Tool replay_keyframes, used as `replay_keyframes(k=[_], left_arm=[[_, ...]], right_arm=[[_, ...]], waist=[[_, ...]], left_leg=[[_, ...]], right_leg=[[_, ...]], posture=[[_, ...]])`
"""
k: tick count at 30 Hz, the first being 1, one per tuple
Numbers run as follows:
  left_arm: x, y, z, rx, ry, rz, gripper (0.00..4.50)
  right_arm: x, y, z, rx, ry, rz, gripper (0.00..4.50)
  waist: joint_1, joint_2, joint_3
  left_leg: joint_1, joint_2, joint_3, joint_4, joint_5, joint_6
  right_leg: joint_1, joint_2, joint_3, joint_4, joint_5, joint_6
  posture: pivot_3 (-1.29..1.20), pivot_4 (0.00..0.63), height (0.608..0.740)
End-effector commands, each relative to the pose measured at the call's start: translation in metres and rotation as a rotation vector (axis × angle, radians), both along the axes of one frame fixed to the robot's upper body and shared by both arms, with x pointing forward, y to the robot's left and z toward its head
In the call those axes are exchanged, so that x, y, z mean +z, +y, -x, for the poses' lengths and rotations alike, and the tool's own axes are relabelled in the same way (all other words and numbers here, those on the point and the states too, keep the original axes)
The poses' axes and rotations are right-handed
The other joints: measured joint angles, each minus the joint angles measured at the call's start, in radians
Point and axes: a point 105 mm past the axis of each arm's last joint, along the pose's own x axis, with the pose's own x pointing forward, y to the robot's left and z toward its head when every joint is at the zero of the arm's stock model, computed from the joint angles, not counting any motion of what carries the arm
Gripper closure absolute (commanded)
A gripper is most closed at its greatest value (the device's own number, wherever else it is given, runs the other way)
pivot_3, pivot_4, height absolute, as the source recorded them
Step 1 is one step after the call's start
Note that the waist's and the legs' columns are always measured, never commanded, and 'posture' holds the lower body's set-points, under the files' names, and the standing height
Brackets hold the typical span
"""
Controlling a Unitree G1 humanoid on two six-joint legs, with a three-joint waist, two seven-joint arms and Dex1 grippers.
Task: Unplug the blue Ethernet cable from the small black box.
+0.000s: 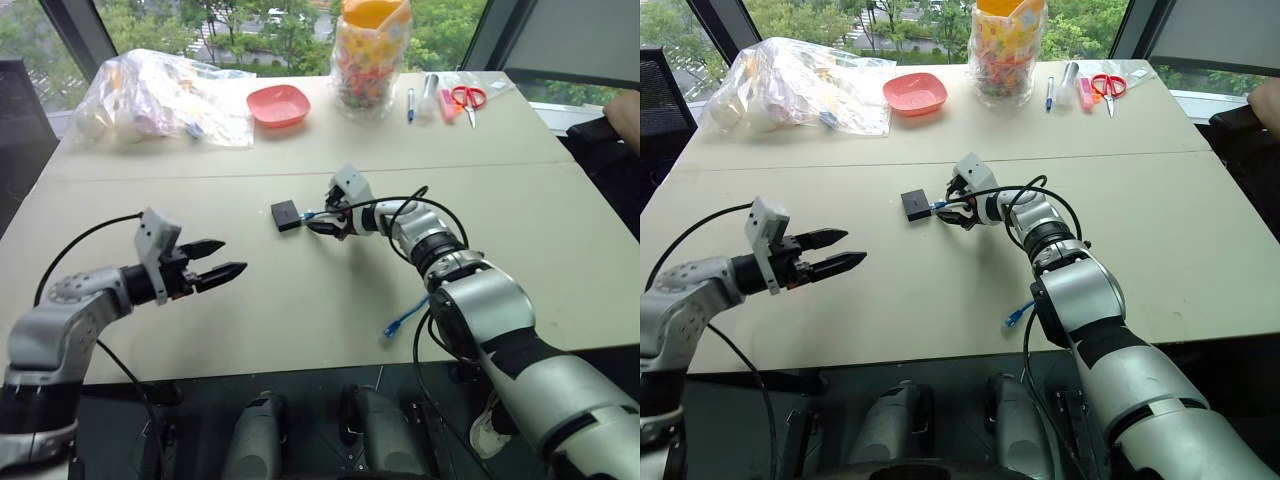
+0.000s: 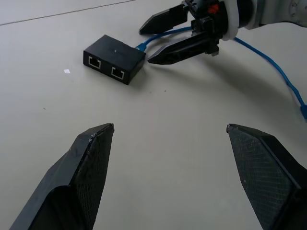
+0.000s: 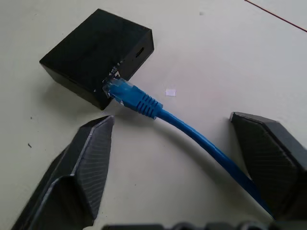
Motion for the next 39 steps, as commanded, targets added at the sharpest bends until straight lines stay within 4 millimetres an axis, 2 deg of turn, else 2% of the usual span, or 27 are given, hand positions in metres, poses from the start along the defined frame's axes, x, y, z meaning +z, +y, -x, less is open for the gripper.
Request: replay_keyframes(k=[1,3,5,7,10,12,14,18,21,27,31,37,38,39], left_arm=[[0.021,0.012,0.006,0.08,-0.076,0.005,0.54],[0.019,0.018,0.009,0.105,-0.07,-0.008,0.54],[0.019,0.021,0.009,0.114,-0.07,-0.017,0.54],[0.023,0.025,0.002,0.123,-0.084,-0.015,0.54],[0.034,0.033,-0.015,0.137,-0.115,0.04,0.54],[0.045,0.041,-0.039,0.151,-0.129,0.106,0.54],[0.055,0.043,-0.06,0.124,-0.128,0.182,0.54],[0.073,0.032,-0.091,0.022,-0.114,0.321,0.54],[0.083,0.015,-0.11,-0.067,-0.1,0.409,0.54],[0.105,-0.024,-0.126,-0.222,-0.1,0.516,0.54],[0.113,-0.044,-0.132,-0.257,-0.108,0.561,0.54],[0.12,-0.067,-0.134,-0.317,-0.109,0.589,0.54],[0.121,-0.068,-0.134,-0.324,-0.109,0.596,1.08],[0.123,-0.068,-0.133,-0.33,-0.109,0.605,1.33]], right_arm=[[-0.015,0.013,0.014,0.103,0.081,0.042,2.32],[-0.013,0.023,0.022,0.192,0.09,0.056,3.46],[-0.007,0.029,0.023,0.235,0.068,0.055,4.41],[0.005,0.033,0.018,0.248,-0.027,0.069,4.47],[0.032,0.032,0.005,0.242,-0.267,0.13,4.47],[0.059,0.027,-0.003,0.256,-0.524,0.23,4.47],[0.082,0.025,-0.001,0.303,-0.732,0.301,4.47],[0.117,0.019,0.008,0.352,-1.014,0.346,4.47],[0.143,0.009,0.013,0.338,-1.173,0.367,4.47],[0.17,-0.004,0.021,0.311,-1.284,0.349,4.47],[0.174,-0.009,0.023,0.31,-1.291,0.353,4.47],[0.169,-0.012,0.031,0.334,-1.259,0.338,4.47],[0.168,-0.013,0.032,0.336,-1.254,0.337,4.5],[0.168,-0.013,0.033,0.338,-1.248,0.338,4.5]], waist=[[0.001,0.0,0.0],[0.0,0.001,0.0],[-0.002,0.001,0.0],[-0.002,0.001,0.0],[-0.001,0.001,0.0],[0.006,0.002,0.001],[0.012,0.002,0.001],[0.007,0.001,0.001],[0.004,0.0,0.001],[-0.005,0.0,0.001],[-0.012,0.0,0.001],[-0.02,0.0,0.001],[-0.02,0.0,0.001],[-0.021,0.0,0.001]], left_leg=[[0.004,0.0,-0.001,0.0,0.0,0.0],[0.01,0.001,-0.001,-0.001,-0.001,-0.001],[0.01,0.002,-0.001,-0.001,-0.001,-0.002],[0.01,0.002,-0.001,-0.001,-0.001,-0.001],[0.009,0.001,-0.001,-0.001,0.0,-0.001],[0.009,0.001,0.0,-0.001,0.0,-0.001],[0.007,-0.001,0.0,-0.001,0.001,-0.003],[0.006,-0.005,0.002,-0.001,0.001,-0.001],[0.005,-0.005,0.005,-0.001,0.0,0.0],[0.005,-0.005,0.006,-0.002,0.0,0.0],[0.007,-0.005,0.006,-0.002,0.001,0.0],[0.007,-0.005,0.006,-0.002,0.001,0.0],[0.007,-0.005,0.006,-0.002,0.001,0.0],[0.007,-0.005,0.006,-0.002,0.001,0.0]], right_leg=[[0.003,0.001,0.0,0.0,0.0,-0.001],[0.008,0.001,0.0,0.0,-0.001,-0.001],[0.008,0.002,0.0,0.0,-0.001,-0.001],[0.007,0.002,0.0,0.0,-0.001,-0.001],[0.006,0.002,0.0,0.001,-0.001,-0.001],[0.006,0.002,0.0,0.001,0.0,-0.001],[0.005,0.002,-0.001,0.001,0.0,-0.001],[0.006,-0.001,0.001,0.0,0.001,0.003],[0.005,-0.001,0.0,0.0,0.001,0.005],[0.004,0.0,0.001,0.001,0.001,0.005],[0.005,0.0,0.001,0.003,0.0,0.006],[0.005,0.0,0.001,0.003,0.0,0.006],[0.005,0.0,0.001,0.003,0.0,0.006],[0.005,0.0,0.001,0.004,0.0,0.006]], posture=[[0.0,0.15,0.74],[0.0,0.15,0.74],[0.0,0.15,0.74],[0.0,0.15,0.74],[0.0,0.15,0.74],[0.0,0.15,0.74],[0.0,0.15,0.74],[0.0,0.15,0.74],[0.0,0.15,0.74],[0.0,0.15,0.74],[0.0,0.15,0.74],[0.0,0.15,0.74],[0.0,0.15,0.74],[0.0,0.15,0.74]])
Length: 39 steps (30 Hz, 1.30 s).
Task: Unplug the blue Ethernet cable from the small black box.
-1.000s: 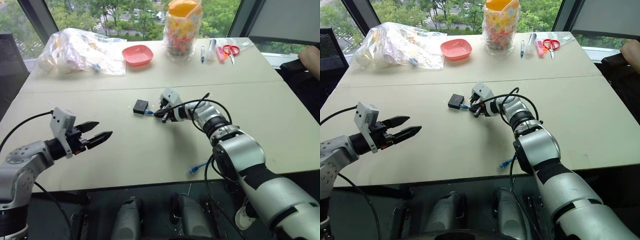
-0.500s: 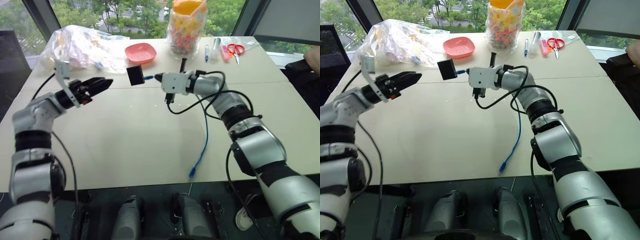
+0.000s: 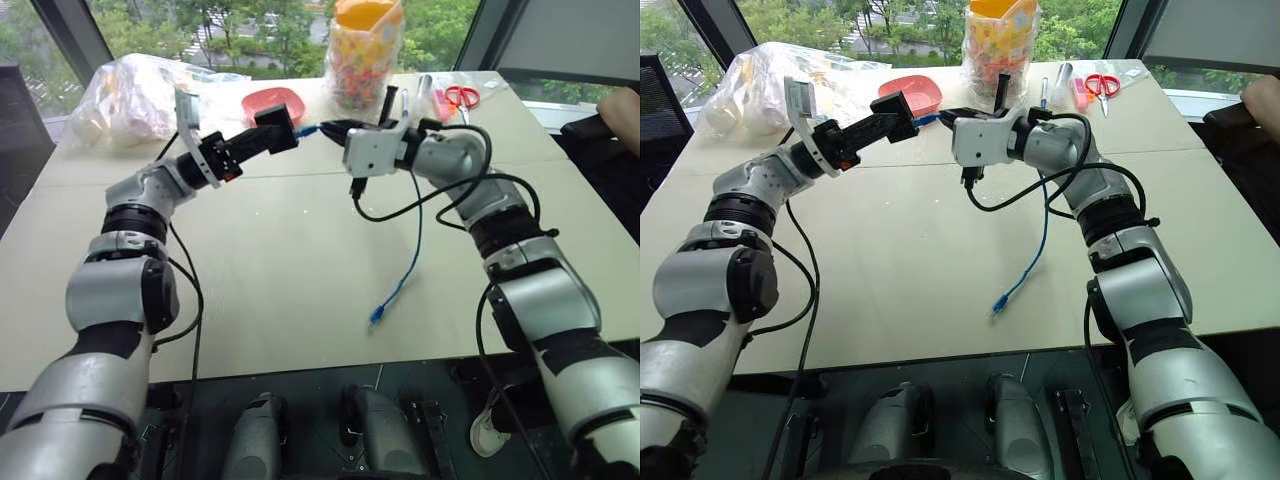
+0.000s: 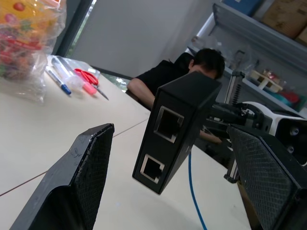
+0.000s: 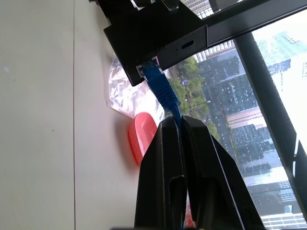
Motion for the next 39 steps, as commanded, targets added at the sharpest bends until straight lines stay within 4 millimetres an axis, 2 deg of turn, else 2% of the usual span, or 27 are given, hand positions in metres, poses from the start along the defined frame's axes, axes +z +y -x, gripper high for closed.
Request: replay_keyframes(k=[1,5,6,7,15,18,21,22,23,24,25,28,31,35,39], left_arm=[[0.023,0.0,0.003,-0.022,-0.069,0.032,1.8],[0.024,0.001,0.006,-0.05,-0.072,0.041,3.48],[0.024,0.0,0.007,-0.056,-0.071,0.04,3.84],[0.023,0.0,0.007,-0.063,-0.07,0.037,3.96],[0.014,0.002,0.005,-0.038,-0.057,0.009,3.96],[0.013,0.005,0.005,-0.028,-0.052,0.013,3.96],[0.013,0.007,0.005,-0.028,-0.052,0.01,3.96],[0.013,0.007,0.006,-0.029,-0.052,0.01,3.96],[0.013,0.007,0.006,-0.031,-0.053,0.01,3.96],[0.014,0.008,0.006,-0.033,-0.055,0.009,3.96],[0.015,0.008,0.007,-0.037,-0.057,0.009,3.96],[0.021,0.01,0.012,-0.077,-0.063,0.027,3.96],[0.029,0.007,0.02,-0.159,-0.07,0.053,3.96],[0.046,-0.004,0.036,-0.309,-0.111,0.082,3.96],[0.061,-0.014,0.047,-0.408,-0.152,0.101,3.96]], right_arm=[[0.023,-0.001,0.008,0.023,-0.044,-0.05,4.5],[0.02,-0.003,0.01,0.017,-0.03,-0.044,4.5],[0.02,-0.004,0.01,0.015,-0.027,-0.042,4.5],[0.019,-0.004,0.01,0.014,-0.025,-0.041,4.5],[0.017,-0.002,0.011,0.014,-0.004,-0.043,4.5],[0.014,-0.006,0.009,0.004,0.073,-0.112,4.5],[0.001,-0.015,0.01,-0.023,0.131,-0.098,3.59],[-0.003,-0.022,0.01,-0.054,0.155,-0.099,2.94],[-0.007,-0.028,0.01,-0.073,0.18,-0.11,2.63],[-0.01,-0.032,0.013,-0.082,0.222,-0.131,2.09],[-0.008,-0.037,0.017,-0.081,0.277,-0.227,1.74],[0.009,-0.043,0.037,0.009,0.572,-0.671,1.74],[0.013,-0.031,0.071,0.222,0.919,-0.928,1.74],[0.009,-0.014,0.091,0.363,1.192,-1.149,1.74],[0.001,0.003,0.099,0.388,1.302,-1.195,1.74]], waist=[[-0.003,0.0,0.0],[-0.005,0.0,0.0],[-0.004,0.0,0.0],[-0.004,0.0,0.0],[-0.002,0.0,0.0],[-0.003,0.0,0.0],[-0.001,0.0,0.0],[0.0,0.0,0.0],[0.002,0.0,0.0],[0.005,0.0,0.0],[0.004,0.0,0.0],[0.005,-0.001,0.0],[0.003,-0.001,0.001],[0.003,-0.001,0.0],[0.009,-0.001,0.001]], left_leg=[[0.0,0.0,0.0,0.0,0.0,0.0],[0.001,0.0,0.0,0.0,0.0,0.0],[0.001,0.0,0.0,0.0,0.0,0.0],[0.001,0.0,0.0,0.0,0.0,0.0],[0.001,0.0,0.0,0.001,0.0,0.0],[0.001,0.0,0.0,0.001,0.0,0.0],[0.001,0.0,0.0,0.001,0.0,0.0],[0.001,0.0,0.0,0.001,0.0,0.0],[0.001,0.0,0.0,0.001,0.0,0.0],[0.001,0.0,0.0,0.001,0.0,0.0],[0.001,0.0,0.0,0.001,0.0,0.0],[0.001,0.0,-0.002,0.001,0.0,0.0],[0.001,0.001,-0.005,0.002,0.0,0.0],[0.003,0.004,-0.007,0.003,0.0,0.0],[0.003,0.005,-0.007,0.003,0.0,0.0]], right_leg=[[0.0,0.0,0.0,0.0,0.0,0.0],[0.0,0.0,0.0,0.001,0.0,0.0],[0.0,0.0,0.0,0.002,0.0,0.0],[0.0,0.0,0.0,0.002,0.0,0.0],[0.0,0.0,0.001,0.002,0.0,0.0],[0.0,0.0,0.001,0.002,0.0,0.0],[0.0,0.0,0.001,0.002,0.0,0.0],[0.0,0.0,0.001,0.003,0.0,0.0],[0.0,-0.001,0.001,0.003,0.0,0.0],[0.0,-0.001,0.001,0.003,0.0,0.0],[0.0,-0.001,0.001,0.003,0.0,0.0],[0.0,-0.001,0.001,0.003,0.0,0.0],[-0.002,-0.001,0.002,0.009,0.002,-0.004],[-0.001,0.0,0.001,0.009,-0.001,-0.004],[-0.001,0.0,0.001,0.009,-0.001,-0.004]], posture=[[0.0,0.15,0.74],[0.0,0.15,0.74],[0.0,0.15,0.74],[0.0,0.15,0.74],[0.0,0.15,0.74],[0.0,0.15,0.74],[0.0,0.15,0.74],[0.0,0.15,0.74],[0.0,0.15,0.74],[0.0,0.15,0.74],[0.0,0.15,0.74],[0.0,0.15,0.74],[0.0,0.15,0.74],[0.0,0.15,0.74],[0.0,0.15,0.74]])
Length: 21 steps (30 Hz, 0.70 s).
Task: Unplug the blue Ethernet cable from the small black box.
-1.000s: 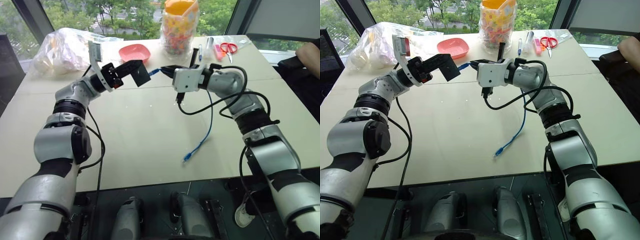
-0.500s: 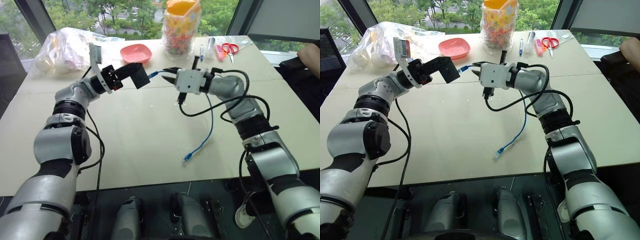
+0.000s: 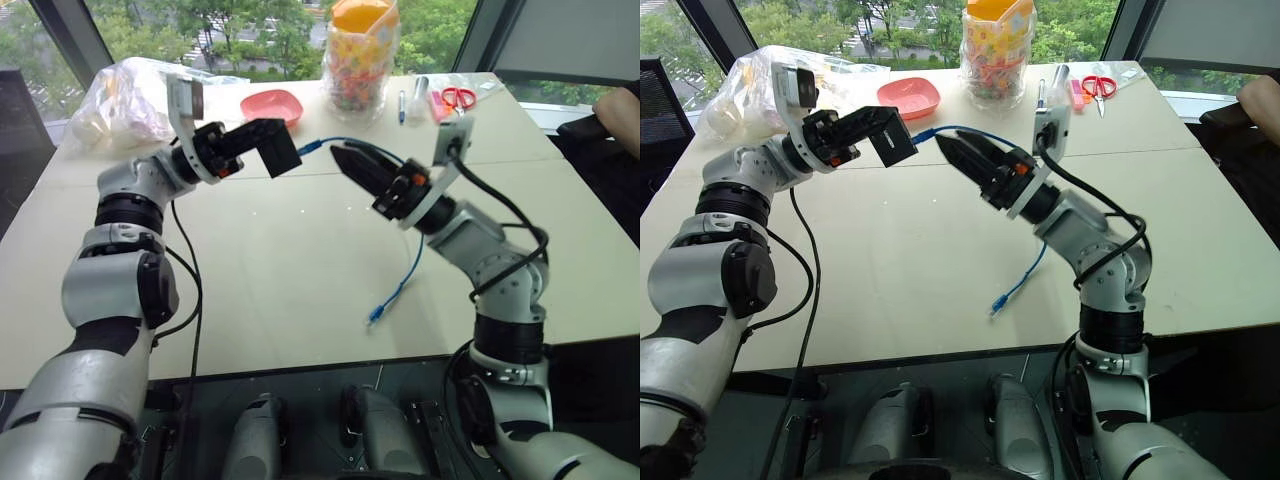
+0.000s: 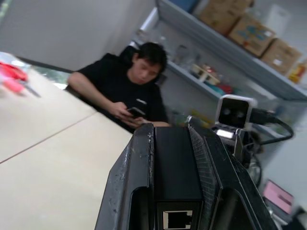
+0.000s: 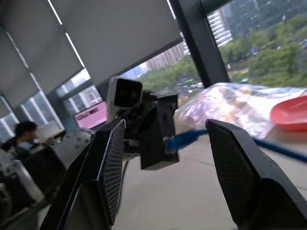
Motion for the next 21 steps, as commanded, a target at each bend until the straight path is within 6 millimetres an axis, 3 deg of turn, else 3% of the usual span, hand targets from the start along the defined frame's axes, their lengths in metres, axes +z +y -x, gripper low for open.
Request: replay_keyframes(k=[1,5,12,21], left_arm=[[0.033,-0.009,0.014,-0.095,-0.104,0.044,3.96],[0.043,-0.015,0.022,-0.148,-0.122,0.067,3.96],[0.04,-0.019,0.026,-0.175,-0.114,0.056,3.96],[0.034,-0.015,0.022,-0.154,-0.093,0.061,3.96]], right_arm=[[0.007,0.009,0.008,0.022,0.013,-0.038,1.74],[0.004,0.011,0.003,0.002,0.047,-0.064,1.74],[0.011,0.01,-0.002,-0.02,0.027,-0.085,1.74],[0.018,0.016,0.019,0.071,-0.065,-0.093,1.74]], waist=[[0.006,0.0,0.0],[0.017,0.0,0.0],[0.019,0.0,0.0],[0.018,0.0,0.0]], left_leg=[[0.0,0.0,0.0,0.0,0.0,0.0],[-0.001,-0.001,0.001,0.0,0.0,0.0],[-0.001,-0.001,0.001,0.0,0.0,0.0],[-0.001,-0.001,0.0,0.0,0.0,0.0]], right_leg=[[0.0,0.0,0.0,0.0,0.0,0.0],[0.0,0.0,0.001,-0.001,0.0,0.0],[0.0,0.0,0.001,-0.001,0.0,0.001],[-0.001,0.0,0.0,-0.001,-0.001,0.001]], posture=[[0.0,0.15,0.74],[0.0,0.15,0.74],[0.0,0.15,0.74],[0.0,0.15,0.74]])
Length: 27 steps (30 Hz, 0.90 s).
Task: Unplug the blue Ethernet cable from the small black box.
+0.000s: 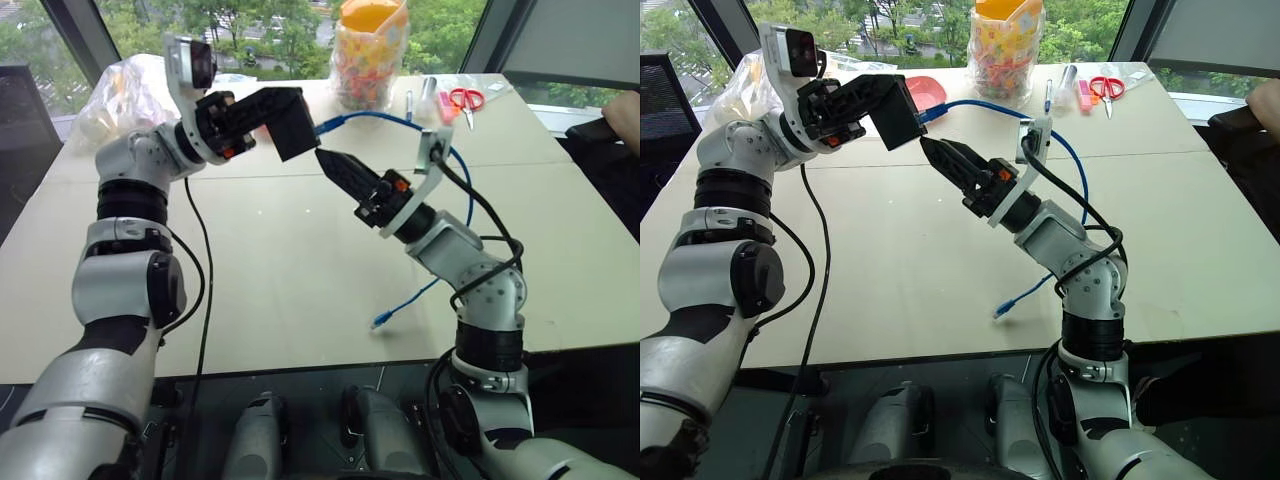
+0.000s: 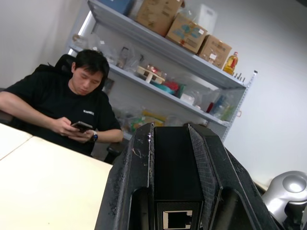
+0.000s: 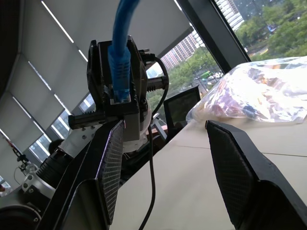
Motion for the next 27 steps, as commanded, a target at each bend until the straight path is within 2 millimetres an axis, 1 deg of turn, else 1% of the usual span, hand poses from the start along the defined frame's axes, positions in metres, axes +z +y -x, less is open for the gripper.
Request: replay_keyframes(k=[1,13,17,27], left_arm=[[0.005,0.003,0.001,0.002,-0.017,0.011,3.96],[0.003,0.002,0.002,-0.008,-0.012,0.012,3.96],[0.001,0.002,0.003,-0.009,-0.011,0.005,3.96],[-0.001,-0.001,0.005,-0.022,-0.011,-0.002,3.96]], right_arm=[[0.016,0.003,0.016,0.052,-0.095,-0.032,1.74],[0.017,-0.004,0.008,0.013,-0.079,-0.063,1.74],[0.017,-0.003,0.004,-0.005,-0.076,-0.069,1.74],[0.019,0.001,0.003,0.004,-0.076,-0.074,1.74]], waist=[[0.0,0.0,0.0],[0.0,0.0,0.0],[0.0,0.0,0.0],[0.0,0.0,0.0]], left_leg=[[0.0,0.0,0.0,0.0,0.0,0.0],[0.0,0.0,0.0,0.0,0.0,0.0],[0.0,0.0,0.0,0.0,0.0,0.0],[0.0,0.0,0.0,0.0,0.0,0.0]], right_leg=[[0.0,0.0,0.0,0.0,0.0,0.0],[0.0,0.0,0.0,0.0,0.0,0.0],[0.0,0.0,0.0,0.0,0.0,0.0],[0.0,0.0,0.0,-0.001,0.0,0.0]], posture=[[0.0,0.15,0.74],[0.0,0.15,0.74],[0.0,0.15,0.74],[0.0,0.15,0.74]])
